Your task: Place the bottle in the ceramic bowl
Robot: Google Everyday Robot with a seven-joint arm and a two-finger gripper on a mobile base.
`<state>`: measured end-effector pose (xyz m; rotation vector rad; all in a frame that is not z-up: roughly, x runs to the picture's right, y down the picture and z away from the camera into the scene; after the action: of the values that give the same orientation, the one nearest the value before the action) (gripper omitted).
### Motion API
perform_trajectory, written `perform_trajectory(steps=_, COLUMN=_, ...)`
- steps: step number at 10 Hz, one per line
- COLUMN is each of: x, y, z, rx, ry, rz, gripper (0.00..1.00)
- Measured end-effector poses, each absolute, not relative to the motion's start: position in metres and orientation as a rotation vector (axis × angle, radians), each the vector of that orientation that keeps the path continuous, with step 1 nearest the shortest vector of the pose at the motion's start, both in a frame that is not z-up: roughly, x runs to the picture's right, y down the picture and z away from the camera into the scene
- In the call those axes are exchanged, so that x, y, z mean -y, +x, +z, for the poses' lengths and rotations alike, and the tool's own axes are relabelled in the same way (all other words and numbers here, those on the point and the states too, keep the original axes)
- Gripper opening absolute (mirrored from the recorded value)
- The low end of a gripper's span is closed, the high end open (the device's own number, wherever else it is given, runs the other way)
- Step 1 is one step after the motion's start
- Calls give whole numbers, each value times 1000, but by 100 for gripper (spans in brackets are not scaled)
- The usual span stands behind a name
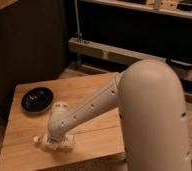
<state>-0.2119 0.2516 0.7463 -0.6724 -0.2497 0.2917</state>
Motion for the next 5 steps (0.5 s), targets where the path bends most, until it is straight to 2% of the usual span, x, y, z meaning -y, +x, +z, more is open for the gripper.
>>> perform_trajectory(steps=5, x=-156, y=-196, z=683, rx=428, ry=-579, rz=402, gripper=0)
